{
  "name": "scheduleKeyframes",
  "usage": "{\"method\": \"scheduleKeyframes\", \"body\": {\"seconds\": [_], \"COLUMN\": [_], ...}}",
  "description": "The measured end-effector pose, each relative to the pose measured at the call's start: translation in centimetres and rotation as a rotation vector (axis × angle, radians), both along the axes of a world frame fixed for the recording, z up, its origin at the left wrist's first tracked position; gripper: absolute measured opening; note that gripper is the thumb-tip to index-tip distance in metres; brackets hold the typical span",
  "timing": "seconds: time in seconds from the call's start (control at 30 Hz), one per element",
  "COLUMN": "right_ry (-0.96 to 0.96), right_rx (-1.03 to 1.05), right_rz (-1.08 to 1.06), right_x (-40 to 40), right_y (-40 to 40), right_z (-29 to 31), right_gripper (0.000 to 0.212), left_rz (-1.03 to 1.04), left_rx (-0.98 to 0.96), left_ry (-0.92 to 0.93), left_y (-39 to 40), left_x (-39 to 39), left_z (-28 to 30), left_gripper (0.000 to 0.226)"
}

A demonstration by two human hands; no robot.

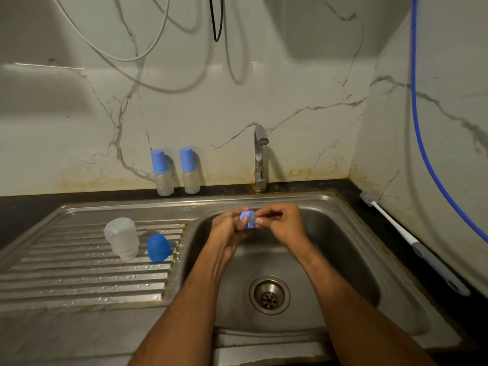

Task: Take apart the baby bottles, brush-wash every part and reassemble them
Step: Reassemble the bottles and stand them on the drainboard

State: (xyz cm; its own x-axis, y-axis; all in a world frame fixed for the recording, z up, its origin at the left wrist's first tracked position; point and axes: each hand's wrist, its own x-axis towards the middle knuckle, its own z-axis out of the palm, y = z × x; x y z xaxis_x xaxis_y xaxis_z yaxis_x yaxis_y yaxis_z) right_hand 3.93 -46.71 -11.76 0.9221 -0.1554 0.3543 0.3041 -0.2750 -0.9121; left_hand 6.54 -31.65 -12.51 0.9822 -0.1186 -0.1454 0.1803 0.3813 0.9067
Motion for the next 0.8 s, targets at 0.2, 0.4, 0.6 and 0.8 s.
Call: {"method": "scheduleKeyframes", "body": {"seconds": [0.2,0.4,0.6,0.8], "right_ry": [0.219,0.126,0.164,0.127], "right_rx": [0.245,0.003,-0.047,-0.069], "right_rz": [0.024,-0.009,0.045,-0.042], "right_x": [-0.7,-0.4,-0.7,-0.5], "right_y": [-0.3,-0.9,-0.7,-0.4], "right_z": [-0.4,-0.2,-0.3,-0.6], "right_gripper": [0.021,0.020,0.029,0.021], "left_rz": [-0.084,-0.113,-0.025,0.004], "left_rx": [0.072,0.099,0.242,0.220], "left_ry": [-0.215,-0.039,-0.115,-0.134], "left_y": [0.1,-0.1,-0.2,-0.7], "left_x": [-0.5,-1.4,-0.7,-0.8], "left_z": [-0.4,-0.1,-0.2,-0.3], "left_gripper": [0.037,0.027,0.023,0.027]}}
